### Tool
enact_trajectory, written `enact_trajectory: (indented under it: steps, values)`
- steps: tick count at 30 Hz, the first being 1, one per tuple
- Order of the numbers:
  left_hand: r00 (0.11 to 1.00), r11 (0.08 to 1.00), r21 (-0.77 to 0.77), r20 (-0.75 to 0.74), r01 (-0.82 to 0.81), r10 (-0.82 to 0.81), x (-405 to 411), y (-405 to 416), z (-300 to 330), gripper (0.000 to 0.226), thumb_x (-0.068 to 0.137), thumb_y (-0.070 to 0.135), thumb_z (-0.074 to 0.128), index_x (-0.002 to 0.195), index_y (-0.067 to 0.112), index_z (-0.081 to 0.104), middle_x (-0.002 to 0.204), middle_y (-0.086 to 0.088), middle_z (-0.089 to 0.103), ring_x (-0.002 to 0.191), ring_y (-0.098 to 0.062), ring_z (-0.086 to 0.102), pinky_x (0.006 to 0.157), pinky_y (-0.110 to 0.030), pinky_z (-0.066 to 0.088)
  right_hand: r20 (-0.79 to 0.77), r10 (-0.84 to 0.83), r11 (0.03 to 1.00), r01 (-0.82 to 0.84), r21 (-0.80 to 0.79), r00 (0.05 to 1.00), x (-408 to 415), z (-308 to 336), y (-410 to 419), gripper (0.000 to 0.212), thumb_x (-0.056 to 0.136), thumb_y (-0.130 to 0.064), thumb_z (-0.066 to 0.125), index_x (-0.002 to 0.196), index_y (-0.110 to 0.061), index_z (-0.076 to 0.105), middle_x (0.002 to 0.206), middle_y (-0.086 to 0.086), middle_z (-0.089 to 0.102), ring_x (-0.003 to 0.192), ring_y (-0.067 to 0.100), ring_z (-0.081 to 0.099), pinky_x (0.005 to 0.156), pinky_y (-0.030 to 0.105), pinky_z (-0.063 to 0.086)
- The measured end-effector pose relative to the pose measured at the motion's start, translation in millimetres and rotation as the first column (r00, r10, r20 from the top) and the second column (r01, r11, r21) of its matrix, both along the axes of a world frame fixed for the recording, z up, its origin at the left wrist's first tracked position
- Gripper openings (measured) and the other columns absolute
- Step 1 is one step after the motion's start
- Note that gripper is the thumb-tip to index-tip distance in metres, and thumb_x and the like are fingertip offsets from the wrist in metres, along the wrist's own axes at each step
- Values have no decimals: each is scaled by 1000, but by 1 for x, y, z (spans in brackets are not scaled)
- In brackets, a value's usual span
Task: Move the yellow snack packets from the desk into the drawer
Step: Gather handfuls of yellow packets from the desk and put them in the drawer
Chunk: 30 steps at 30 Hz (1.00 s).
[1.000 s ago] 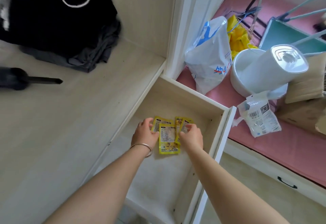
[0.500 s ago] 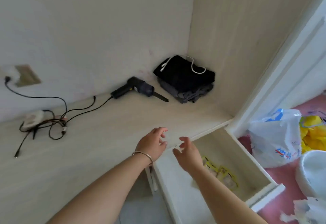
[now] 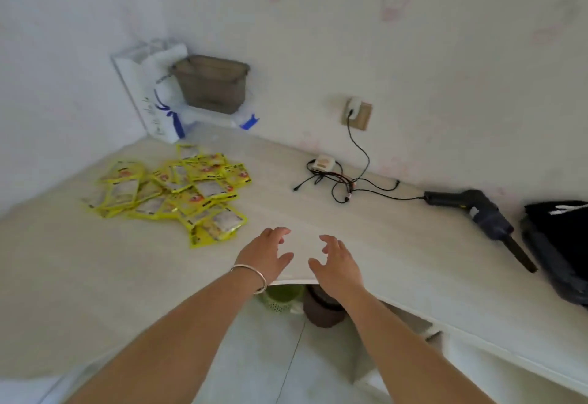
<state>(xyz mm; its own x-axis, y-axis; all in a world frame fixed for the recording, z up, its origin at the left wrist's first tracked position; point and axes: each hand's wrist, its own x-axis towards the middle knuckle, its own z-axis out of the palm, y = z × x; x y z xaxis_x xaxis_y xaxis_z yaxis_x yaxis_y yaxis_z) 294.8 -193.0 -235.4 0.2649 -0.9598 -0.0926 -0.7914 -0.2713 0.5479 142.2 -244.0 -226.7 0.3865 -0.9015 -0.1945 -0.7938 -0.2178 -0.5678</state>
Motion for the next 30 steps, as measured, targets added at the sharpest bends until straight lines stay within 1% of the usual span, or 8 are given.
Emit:
enact_trajectory:
  steps: [4,8,13,15,19,23,28,30]
  values:
    - [989,989,13,2,-147,147,95,51,-2,49,91,31,54,136,23,38,128,-1,52,112,-20,56,93,-34,47,52,81,994,-84,65,995,105,-2,28,52,90,-31,53,139,-24,35,132,0,49,120,18,52,97,32,43]
    - [958,960,-28,-79,-279,276,172,80,4,45,90,27,57,133,22,44,123,-2,54,106,-21,60,93,-37,48,132,140,985,-152,84,981,204,0,58,50,89,-27,56,136,-21,40,129,3,52,117,22,54,95,34,42]
    - [917,925,-8,-137,-379,375,247,113,-4,37,89,22,57,126,22,51,118,-1,57,99,-17,62,93,-34,49,156,224,966,-241,97,962,290,-5,81,50,89,-26,58,135,-16,42,123,5,54,115,25,54,92,33,41]
    - [882,896,23,-165,-444,441,273,124,-11,36,89,22,57,124,23,53,117,0,58,98,-17,63,94,-35,48,142,249,956,-267,123,958,314,-9,80,48,90,-27,57,134,-17,43,123,4,54,114,23,54,89,29,39]
    - [803,829,70,-217,-555,556,320,126,-25,34,88,21,58,122,24,55,116,1,59,99,-18,64,94,-34,48,92,320,931,-331,154,943,358,-22,65,43,90,-28,56,132,-17,49,126,4,54,118,20,52,98,33,41]
    - [667,730,101,-337,-676,665,365,107,-33,32,88,19,59,120,21,58,110,1,60,103,-21,62,87,-31,49,36,402,900,-402,168,915,408,-37,36,44,91,-28,55,133,-18,49,132,4,51,121,21,51,98,33,40]
    - [549,640,135,-403,-756,733,421,71,-41,30,87,16,59,117,18,60,104,-1,63,102,-24,63,86,-31,48,-48,549,828,-536,164,834,471,-48,0,46,92,-29,53,136,-20,46,136,3,51,126,22,48,101,35,41]
    - [521,620,160,-407,-768,750,440,55,-45,33,87,17,58,120,18,58,101,3,59,103,-23,61,88,-29,47,-70,580,810,-564,161,812,493,-53,-15,45,90,-28,54,134,-20,48,134,4,52,122,24,51,97,35,43]
